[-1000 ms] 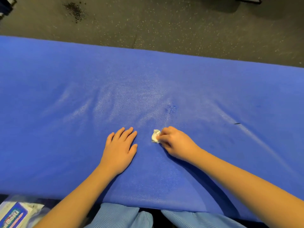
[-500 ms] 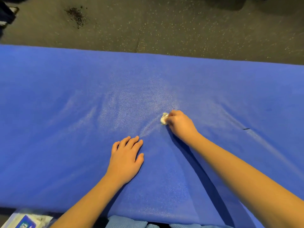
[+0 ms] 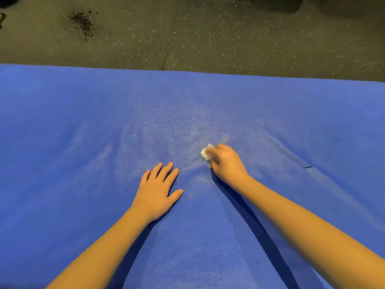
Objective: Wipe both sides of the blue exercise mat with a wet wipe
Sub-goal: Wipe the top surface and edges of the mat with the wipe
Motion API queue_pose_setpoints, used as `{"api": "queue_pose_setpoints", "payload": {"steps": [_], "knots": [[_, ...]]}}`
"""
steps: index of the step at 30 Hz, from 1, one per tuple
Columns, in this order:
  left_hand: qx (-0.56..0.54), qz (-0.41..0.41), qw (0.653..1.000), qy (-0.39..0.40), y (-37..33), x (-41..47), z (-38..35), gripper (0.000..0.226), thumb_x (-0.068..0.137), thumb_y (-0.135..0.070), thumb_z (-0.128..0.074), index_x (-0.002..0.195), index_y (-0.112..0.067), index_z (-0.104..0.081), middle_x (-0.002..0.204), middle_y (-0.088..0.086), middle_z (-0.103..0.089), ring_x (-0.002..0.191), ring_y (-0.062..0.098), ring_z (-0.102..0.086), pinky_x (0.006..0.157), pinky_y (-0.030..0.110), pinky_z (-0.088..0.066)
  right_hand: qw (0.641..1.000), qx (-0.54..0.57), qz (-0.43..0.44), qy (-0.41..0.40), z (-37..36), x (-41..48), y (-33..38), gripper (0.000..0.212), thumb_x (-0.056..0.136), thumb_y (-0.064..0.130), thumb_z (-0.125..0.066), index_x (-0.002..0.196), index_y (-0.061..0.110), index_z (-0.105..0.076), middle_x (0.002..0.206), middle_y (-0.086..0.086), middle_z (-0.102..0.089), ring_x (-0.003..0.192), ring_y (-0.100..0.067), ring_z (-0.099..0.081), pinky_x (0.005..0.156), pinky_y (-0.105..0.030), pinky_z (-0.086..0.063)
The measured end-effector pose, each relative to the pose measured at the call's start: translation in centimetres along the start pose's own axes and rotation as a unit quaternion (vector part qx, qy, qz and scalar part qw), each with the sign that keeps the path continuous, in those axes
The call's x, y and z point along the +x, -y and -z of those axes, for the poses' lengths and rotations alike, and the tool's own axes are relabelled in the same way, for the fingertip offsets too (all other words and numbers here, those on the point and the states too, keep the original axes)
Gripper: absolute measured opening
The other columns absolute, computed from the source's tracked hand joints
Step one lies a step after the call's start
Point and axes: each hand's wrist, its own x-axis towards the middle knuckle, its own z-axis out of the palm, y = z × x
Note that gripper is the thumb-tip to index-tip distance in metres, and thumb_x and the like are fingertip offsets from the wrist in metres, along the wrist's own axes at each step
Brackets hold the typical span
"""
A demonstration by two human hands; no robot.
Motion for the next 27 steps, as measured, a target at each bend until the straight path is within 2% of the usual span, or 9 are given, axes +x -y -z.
{"api": "queue_pose_setpoints", "payload": {"steps": [3, 5, 7, 10, 13, 17, 20, 23, 27], "knots": [[0.005, 0.003, 1.000, 0.002, 0.1, 0.2, 0.2, 0.097, 0.069, -0.072, 0.007, 0.155, -0.032, -0.012, 0.162, -0.011, -0.002, 0.150, 0.017, 0.003, 0.120, 0.039, -0.001, 0.995, -0.015, 0.076, 0.067, 1.0, -0.4, -0.6, 0.039, 0.086, 0.010, -0.062, 0.125, 0.010, -0.056, 0.107, -0.012, -0.061, 0.100, -0.032, -0.055, 0.077, -0.041, -0.047], [0.010, 0.001, 1.000, 0.005, 0.2, 0.3, 0.3, 0.097, 0.069, -0.073, 0.006, 0.154, -0.032, -0.014, 0.162, -0.011, -0.003, 0.149, 0.017, 0.002, 0.120, 0.039, -0.003, 0.998, -0.035, -0.041, -0.012, 1.5, 1.3, -2.7, 0.039, 0.088, 0.010, -0.061, 0.126, 0.009, -0.055, 0.112, -0.015, -0.059, 0.103, -0.033, -0.055, 0.076, -0.037, -0.043], [0.012, 0.000, 1.000, 0.003, 0.1, 0.4, 0.2, 0.097, 0.069, -0.073, 0.006, 0.154, -0.032, -0.015, 0.162, -0.011, -0.005, 0.149, 0.018, 0.000, 0.120, 0.039, -0.005, 0.985, -0.043, -0.146, -0.086, 1.5, 1.9, -3.6, 0.023, 0.090, 0.010, -0.057, 0.111, 0.001, -0.062, 0.102, -0.020, -0.056, 0.091, -0.036, -0.055, 0.066, -0.032, -0.037], [0.015, 0.002, 1.000, 0.006, 0.1, 0.4, 0.3, 0.097, 0.068, -0.073, 0.005, 0.154, -0.032, -0.016, 0.162, -0.011, -0.005, 0.149, 0.018, 0.000, 0.120, 0.039, -0.006, 0.998, -0.044, -0.007, -0.036, 0.1, 0.0, -1.8, 0.017, 0.091, 0.013, -0.059, 0.082, 0.000, -0.062, 0.080, -0.015, -0.052, 0.067, -0.032, -0.054, 0.054, -0.032, -0.040], [0.017, 0.002, 1.000, 0.008, 0.1, 0.6, 0.5, 0.098, 0.068, -0.073, 0.005, 0.154, -0.032, -0.017, 0.162, -0.011, -0.006, 0.149, 0.018, -0.001, 0.120, 0.039, -0.007, 0.992, -0.072, 0.100, 0.009, 0.5, -1.2, -2.4, 0.012, 0.082, 0.012, -0.069, 0.077, 0.004, -0.064, 0.071, -0.012, -0.051, 0.057, -0.031, -0.053, 0.044, -0.027, -0.034], [0.022, 0.002, 1.000, 0.014, 0.0, 0.6, 0.8, 0.099, 0.066, -0.072, 0.006, 0.154, -0.032, -0.018, 0.162, -0.010, -0.007, 0.149, 0.019, -0.002, 0.119, 0.040, -0.007, 0.977, -0.086, -0.147, -0.126, 2.0, 0.9, -4.6, 0.017, 0.089, 0.013, -0.062, 0.082, -0.002, -0.068, 0.080, -0.019, -0.056, 0.074, -0.039, -0.055, 0.055, -0.037, -0.046], [0.025, 0.004, 1.000, 0.018, -0.2, 0.6, 0.9, 0.099, 0.066, -0.072, 0.006, 0.154, -0.032, -0.019, 0.162, -0.010, -0.007, 0.149, 0.019, -0.002, 0.119, 0.041, -0.009, 0.997, -0.058, -0.018, -0.044, 0.7, -1.1, -1.8, 0.018, 0.085, 0.004, -0.058, 0.069, -0.002, -0.062, 0.074, -0.019, -0.054, 0.067, -0.036, -0.054, 0.052, -0.036, -0.042], [0.031, 0.006, 0.999, 0.025, -0.2, 0.6, 1.2, 0.100, 0.065, -0.072, 0.007, 0.154, -0.032, -0.018, 0.162, -0.010, -0.007, 0.149, 0.019, -0.002, 0.119, 0.040, -0.009, 0.988, -0.069, 0.114, 0.078, 1.2, -2.4, -1.9, 0.014, 0.087, 0.012, -0.055, 0.085, 0.003, -0.065, 0.082, -0.013, -0.053, 0.074, -0.033, -0.054, 0.053, -0.034, -0.043], [0.051, 0.000, 0.998, 0.038, -0.5, 0.7, 1.8, 0.103, 0.062, -0.071, 0.008, 0.153, -0.031, -0.019, 0.161, -0.009, -0.009, 0.148, 0.020, -0.006, 0.116, 0.038, -0.013, 0.992, -0.103, -0.064, -0.029, 2.7, 0.4, -5.0, 0.017, 0.090, 0.012, -0.057, 0.098, 0.002, -0.068, 0.093, -0.015, -0.057, 0.086, -0.035, -0.057, 0.064, -0.034, -0.046]]}}
